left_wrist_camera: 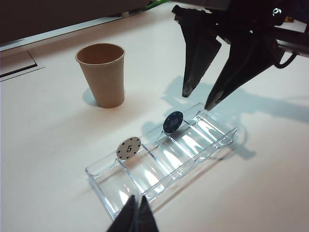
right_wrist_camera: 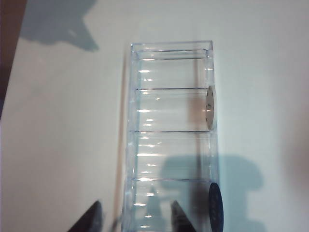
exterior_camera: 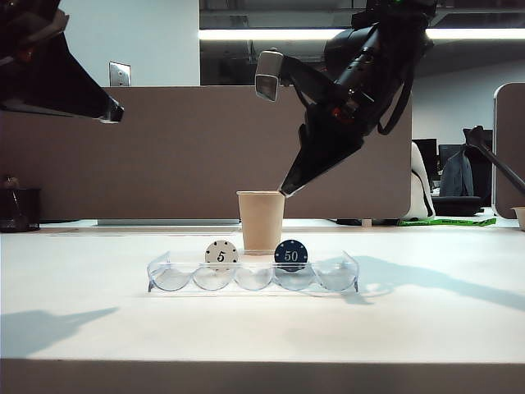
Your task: Pick up the chip with the greater value and put it into the paper cup.
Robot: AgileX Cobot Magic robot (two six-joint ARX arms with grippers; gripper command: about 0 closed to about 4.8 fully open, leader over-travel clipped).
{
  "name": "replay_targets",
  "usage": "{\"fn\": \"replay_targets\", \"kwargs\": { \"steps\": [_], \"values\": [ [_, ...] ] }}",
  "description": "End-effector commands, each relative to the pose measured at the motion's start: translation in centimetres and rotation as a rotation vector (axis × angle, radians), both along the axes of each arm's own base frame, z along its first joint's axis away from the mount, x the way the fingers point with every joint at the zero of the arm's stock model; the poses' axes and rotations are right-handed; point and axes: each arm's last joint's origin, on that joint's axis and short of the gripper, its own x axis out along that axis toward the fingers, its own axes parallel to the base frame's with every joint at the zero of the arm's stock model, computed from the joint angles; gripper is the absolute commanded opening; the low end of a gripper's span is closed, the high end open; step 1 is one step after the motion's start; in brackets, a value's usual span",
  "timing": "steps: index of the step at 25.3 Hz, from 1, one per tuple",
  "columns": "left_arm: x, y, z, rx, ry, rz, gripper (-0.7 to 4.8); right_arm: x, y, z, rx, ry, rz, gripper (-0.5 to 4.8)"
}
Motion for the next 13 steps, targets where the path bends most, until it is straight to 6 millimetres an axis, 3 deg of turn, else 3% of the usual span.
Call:
{"fn": "replay_targets", "kwargs": {
  "steps": [1,13],
  "values": [
    [0.0,0.0,0.2,-0.009,-0.005,-0.004,-0.05,-0.1,0.0,0.2,0.006,0.003,0.005,1.85],
    [0.0,0.0,0.2,-0.009,-0.005,-0.004,-0.05,0.7,0.4,-1.1,0.006,-0.013,0.003,1.85]
  ]
}}
